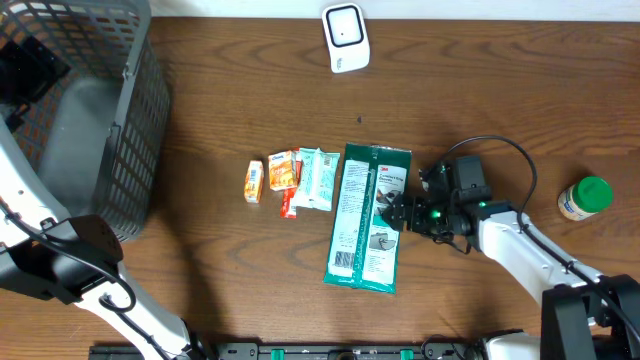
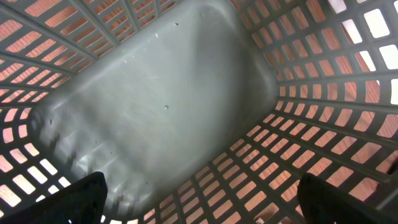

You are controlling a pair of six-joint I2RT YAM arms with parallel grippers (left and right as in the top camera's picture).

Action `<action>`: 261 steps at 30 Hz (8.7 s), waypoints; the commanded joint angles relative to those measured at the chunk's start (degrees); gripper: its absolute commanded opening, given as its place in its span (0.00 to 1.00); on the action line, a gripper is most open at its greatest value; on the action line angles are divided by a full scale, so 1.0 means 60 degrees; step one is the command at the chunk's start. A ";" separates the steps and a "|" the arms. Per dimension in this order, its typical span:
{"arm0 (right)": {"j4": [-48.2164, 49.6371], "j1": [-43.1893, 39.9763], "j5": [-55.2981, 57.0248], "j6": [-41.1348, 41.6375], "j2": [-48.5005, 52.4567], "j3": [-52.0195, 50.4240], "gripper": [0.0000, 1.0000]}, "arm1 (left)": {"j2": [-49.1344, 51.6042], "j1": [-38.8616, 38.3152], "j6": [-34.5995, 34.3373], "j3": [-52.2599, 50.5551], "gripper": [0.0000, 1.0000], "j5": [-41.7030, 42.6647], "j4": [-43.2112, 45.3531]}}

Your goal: Scan the item barcode

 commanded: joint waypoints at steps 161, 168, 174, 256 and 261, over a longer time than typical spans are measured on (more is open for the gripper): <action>-0.7402 0.2106 -0.0124 -1.0899 0.2575 0.5592 0.01 | -0.0222 -0.0004 -0.0011 0.0160 0.98 0.0113 -0.0040; -0.6612 0.2732 -0.0718 -1.0899 0.2575 0.4637 0.01 | -0.0222 -0.0004 -0.0011 0.0160 0.98 0.0113 -0.0036; -0.6240 0.3275 -0.1326 -1.0899 0.2575 0.4146 0.13 | -0.0222 -0.0004 -0.0011 0.0160 0.98 0.0113 -0.0040; -0.8969 0.6196 -0.3005 -1.3464 0.5377 0.5187 0.01 | -0.0226 -0.0004 -0.0011 0.0160 0.98 0.0113 -0.0036; -0.9326 0.6022 -0.3100 -1.2848 0.5377 0.5508 0.01 | -0.0222 -0.0004 -0.0011 0.0160 0.98 0.0113 -0.0040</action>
